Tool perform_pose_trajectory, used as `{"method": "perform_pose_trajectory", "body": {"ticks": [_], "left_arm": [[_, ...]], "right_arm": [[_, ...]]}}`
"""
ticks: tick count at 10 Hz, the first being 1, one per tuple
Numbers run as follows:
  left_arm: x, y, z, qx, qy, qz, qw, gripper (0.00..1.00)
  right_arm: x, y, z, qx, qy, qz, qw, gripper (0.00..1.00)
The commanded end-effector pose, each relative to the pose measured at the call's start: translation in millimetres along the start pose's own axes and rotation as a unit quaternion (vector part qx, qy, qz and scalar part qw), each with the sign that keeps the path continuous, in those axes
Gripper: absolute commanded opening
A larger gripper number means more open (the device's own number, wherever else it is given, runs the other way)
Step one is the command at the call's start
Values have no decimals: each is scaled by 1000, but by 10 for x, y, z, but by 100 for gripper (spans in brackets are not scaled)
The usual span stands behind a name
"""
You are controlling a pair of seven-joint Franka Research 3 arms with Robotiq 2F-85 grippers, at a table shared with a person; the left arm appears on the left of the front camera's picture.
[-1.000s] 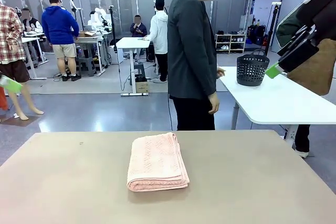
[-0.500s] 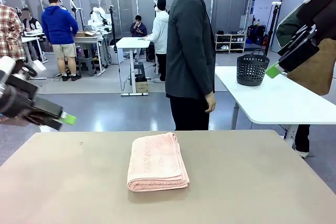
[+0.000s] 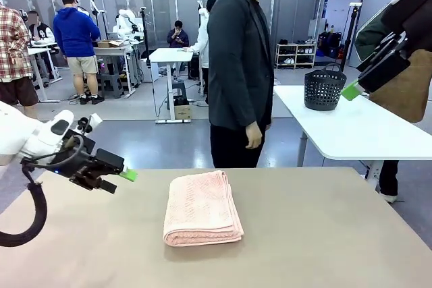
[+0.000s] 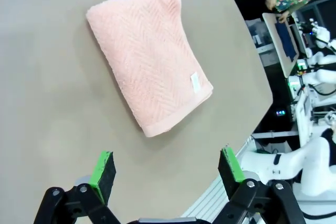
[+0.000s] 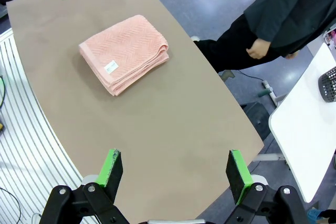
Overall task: Fold the towel.
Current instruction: Pick up the 100 cm Hotel Towel and place it on the left side of the table.
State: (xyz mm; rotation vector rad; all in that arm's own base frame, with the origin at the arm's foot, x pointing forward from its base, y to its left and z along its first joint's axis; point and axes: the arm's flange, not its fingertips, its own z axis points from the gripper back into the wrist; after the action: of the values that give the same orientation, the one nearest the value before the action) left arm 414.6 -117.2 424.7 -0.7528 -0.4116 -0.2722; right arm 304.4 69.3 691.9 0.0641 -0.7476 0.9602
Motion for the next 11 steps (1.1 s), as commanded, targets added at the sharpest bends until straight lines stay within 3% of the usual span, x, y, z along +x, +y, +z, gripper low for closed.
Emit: {"method": "perform_pose_trajectory", "body": {"ticks": [1, 8, 9, 11], "left_arm": [[-11, -45, 118, -1, -5, -12, 1000, 100], [30, -49, 123, 6, -7, -8, 1000, 100], [90, 129, -17, -42, -9, 0, 999, 100], [144, 293, -267, -60, 0, 44, 997, 100]], "right_arm": [[-11, 12, -12, -4, 2, -10, 1000, 100], [-11, 12, -12, -4, 2, -10, 1000, 100], [-11, 12, -12, -4, 2, -10, 1000, 100], [-11, 12, -12, -4, 2, -10, 1000, 100]]}}
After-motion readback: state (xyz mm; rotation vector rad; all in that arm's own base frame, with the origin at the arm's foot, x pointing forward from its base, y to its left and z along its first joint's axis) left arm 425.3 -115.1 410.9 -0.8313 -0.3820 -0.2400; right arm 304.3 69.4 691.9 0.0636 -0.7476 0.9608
